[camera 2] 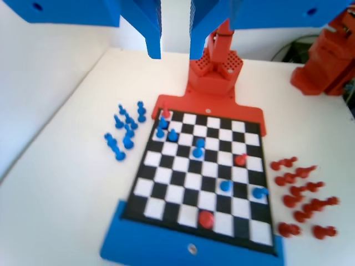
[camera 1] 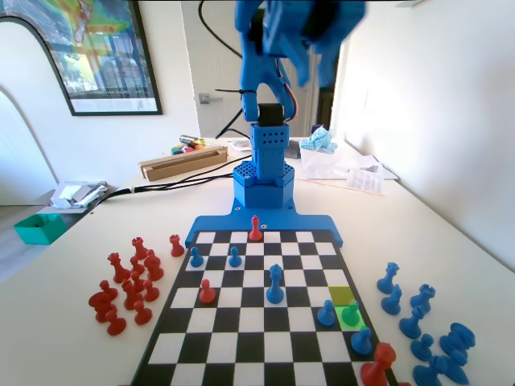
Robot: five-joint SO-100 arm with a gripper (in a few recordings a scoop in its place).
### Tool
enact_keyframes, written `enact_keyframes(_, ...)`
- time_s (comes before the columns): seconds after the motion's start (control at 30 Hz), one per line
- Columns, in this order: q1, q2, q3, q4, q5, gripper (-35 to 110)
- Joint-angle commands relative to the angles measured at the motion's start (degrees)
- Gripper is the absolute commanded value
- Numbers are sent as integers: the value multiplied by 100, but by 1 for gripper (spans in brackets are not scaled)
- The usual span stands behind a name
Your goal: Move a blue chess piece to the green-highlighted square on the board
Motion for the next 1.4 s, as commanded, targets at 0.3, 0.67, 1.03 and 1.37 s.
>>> enact_keyframes(0.3,387,2698,1318,396,-932,5)
enact_keyframes(0.67,580,3700,2268,-325,-958,3)
enact_keyframes(1.03,738,3814,2391,-325,-1028,1)
enact_keyframes(1.37,1055,3973,2399,-343,-949,1)
